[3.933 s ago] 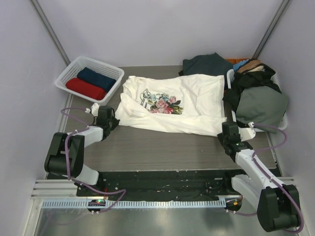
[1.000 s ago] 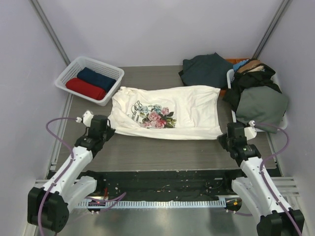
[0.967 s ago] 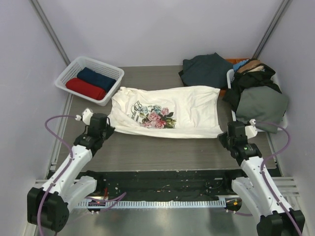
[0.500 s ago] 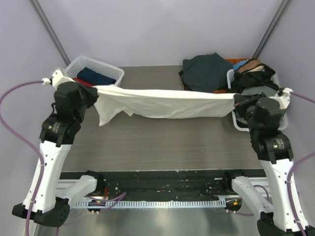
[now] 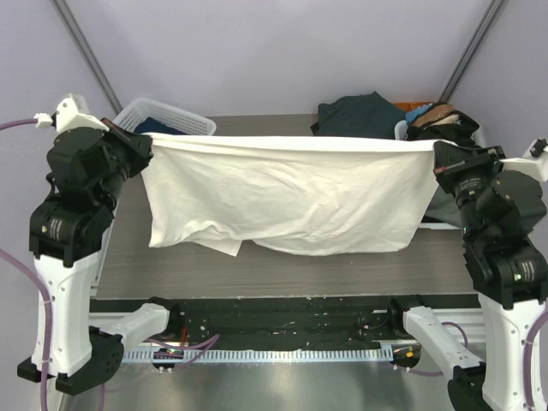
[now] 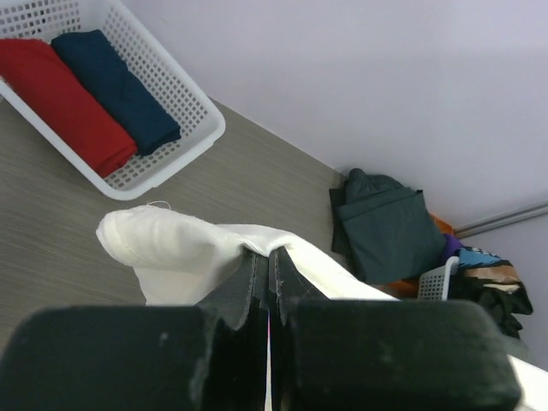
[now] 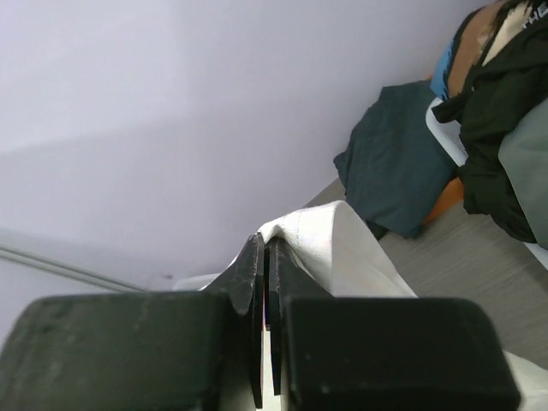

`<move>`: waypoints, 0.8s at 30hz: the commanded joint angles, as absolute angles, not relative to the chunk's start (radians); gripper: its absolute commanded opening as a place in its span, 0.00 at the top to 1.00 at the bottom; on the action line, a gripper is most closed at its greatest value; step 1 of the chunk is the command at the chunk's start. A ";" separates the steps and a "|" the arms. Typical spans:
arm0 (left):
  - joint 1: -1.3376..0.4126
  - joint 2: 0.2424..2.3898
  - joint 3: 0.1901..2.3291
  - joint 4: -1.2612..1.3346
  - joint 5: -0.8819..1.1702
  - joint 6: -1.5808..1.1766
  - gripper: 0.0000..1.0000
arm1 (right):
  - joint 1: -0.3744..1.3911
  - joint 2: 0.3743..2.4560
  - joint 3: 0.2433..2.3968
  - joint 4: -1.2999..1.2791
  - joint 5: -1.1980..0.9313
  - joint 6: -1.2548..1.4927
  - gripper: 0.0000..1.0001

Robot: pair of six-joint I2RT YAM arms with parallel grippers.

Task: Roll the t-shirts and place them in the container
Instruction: Fold the T-shirt at the center of the board.

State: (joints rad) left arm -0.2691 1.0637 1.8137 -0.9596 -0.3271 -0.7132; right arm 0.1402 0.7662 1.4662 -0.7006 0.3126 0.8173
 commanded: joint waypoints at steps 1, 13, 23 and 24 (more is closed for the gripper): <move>-0.262 1.162 1.792 -0.881 -0.368 -0.672 1.00 | 0.135 0.877 1.459 -0.683 0.405 0.799 0.99; -0.148 1.667 2.365 -0.739 -0.123 -0.724 1.00 | 0.028 1.313 1.902 -0.603 0.193 0.863 0.99; 0.050 1.763 2.433 -0.457 0.192 -0.914 1.00 | -0.362 1.539 2.143 -0.493 -0.374 1.061 0.99; 0.058 1.753 2.398 -0.451 0.207 -0.919 1.00 | -0.368 1.531 2.072 -0.464 -0.414 1.065 0.99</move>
State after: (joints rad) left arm -0.0437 1.8179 2.4916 -0.6373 0.1371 -0.8551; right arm -0.2905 1.5459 2.1296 -0.5854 -0.2417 1.0023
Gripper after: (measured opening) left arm 0.011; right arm 0.028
